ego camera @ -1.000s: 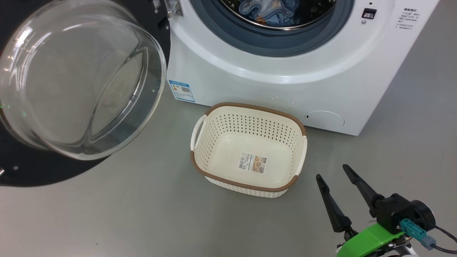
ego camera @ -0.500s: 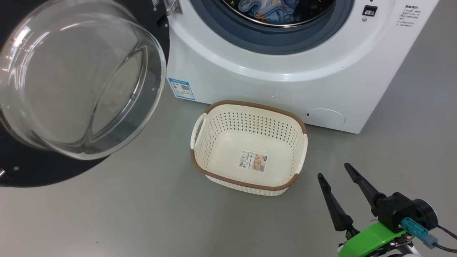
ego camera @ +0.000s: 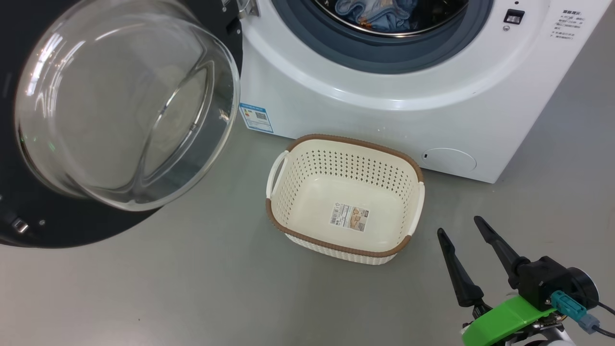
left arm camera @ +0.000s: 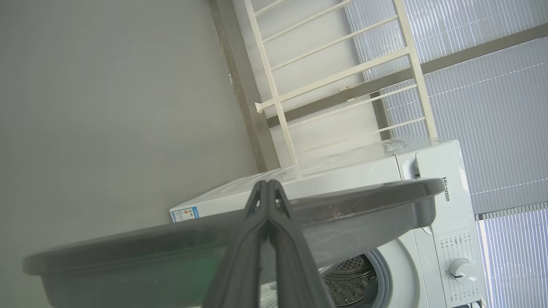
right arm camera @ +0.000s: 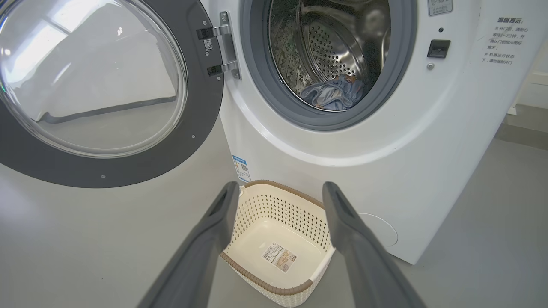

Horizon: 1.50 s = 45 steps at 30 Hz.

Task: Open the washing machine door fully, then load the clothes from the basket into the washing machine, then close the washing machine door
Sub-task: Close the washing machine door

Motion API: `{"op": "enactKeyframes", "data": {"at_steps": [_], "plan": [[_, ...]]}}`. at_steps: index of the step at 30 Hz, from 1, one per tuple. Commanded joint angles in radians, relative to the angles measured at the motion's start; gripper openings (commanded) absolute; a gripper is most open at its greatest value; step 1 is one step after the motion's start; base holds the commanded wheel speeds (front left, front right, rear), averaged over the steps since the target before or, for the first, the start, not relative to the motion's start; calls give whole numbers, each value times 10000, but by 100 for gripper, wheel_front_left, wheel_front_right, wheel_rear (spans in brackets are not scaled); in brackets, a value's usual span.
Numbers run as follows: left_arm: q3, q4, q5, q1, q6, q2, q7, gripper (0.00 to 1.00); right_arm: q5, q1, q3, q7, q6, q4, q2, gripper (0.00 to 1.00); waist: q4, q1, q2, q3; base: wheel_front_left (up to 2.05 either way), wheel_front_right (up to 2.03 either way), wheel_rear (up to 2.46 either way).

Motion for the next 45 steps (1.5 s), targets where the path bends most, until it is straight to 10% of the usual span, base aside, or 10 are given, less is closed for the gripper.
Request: {"op": "enactKeyframes", "data": {"at_steps": [1, 45], "plan": [[222, -368, -8, 100, -141, 456, 228, 0, -90, -362, 237, -59, 16, -312, 39, 100, 29, 0, 0, 5, 0, 0, 0], [924, -7723, -1773, 5260, 234, -390, 2887, 0, 134, 134, 2, -631, 16, -181, 397, 100, -782, 0, 0, -785, 0, 0, 0]]}}
